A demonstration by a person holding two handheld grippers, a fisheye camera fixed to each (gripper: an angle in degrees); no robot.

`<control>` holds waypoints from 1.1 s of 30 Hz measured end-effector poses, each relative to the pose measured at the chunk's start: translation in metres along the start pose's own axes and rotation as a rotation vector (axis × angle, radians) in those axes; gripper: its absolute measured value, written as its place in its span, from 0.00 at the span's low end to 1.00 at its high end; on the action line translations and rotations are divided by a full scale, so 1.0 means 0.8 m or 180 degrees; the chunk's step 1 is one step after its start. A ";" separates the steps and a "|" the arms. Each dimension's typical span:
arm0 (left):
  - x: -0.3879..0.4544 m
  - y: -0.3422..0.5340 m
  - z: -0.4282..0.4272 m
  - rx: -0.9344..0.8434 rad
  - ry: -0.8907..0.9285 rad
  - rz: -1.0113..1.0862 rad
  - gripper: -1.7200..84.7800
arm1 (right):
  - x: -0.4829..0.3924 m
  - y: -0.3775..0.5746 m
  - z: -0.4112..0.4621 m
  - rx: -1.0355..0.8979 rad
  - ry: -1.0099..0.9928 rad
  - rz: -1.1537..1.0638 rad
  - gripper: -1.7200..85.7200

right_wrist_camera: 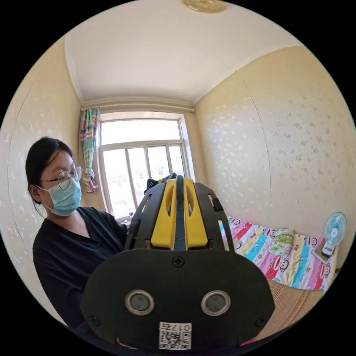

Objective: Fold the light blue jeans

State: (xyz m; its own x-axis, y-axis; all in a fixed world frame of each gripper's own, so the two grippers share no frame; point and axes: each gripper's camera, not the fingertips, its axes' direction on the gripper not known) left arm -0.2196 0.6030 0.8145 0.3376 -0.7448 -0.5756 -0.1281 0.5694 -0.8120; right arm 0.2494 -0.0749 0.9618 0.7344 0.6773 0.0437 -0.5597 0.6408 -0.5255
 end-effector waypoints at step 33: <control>-0.249 -0.179 0.089 -0.0736 -0.1624 -0.0819 0.02 | 0.547 0.088 0.392 -0.1653 0.0801 0.0781 0.05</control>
State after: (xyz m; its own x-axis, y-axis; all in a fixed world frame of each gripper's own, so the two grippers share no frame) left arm -0.2019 0.6950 1.0523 0.7809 -0.5555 -0.2859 -0.1629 0.2608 -0.9516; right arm 0.4111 0.3804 1.2104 0.7114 0.6361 -0.2989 -0.5105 0.1753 -0.8418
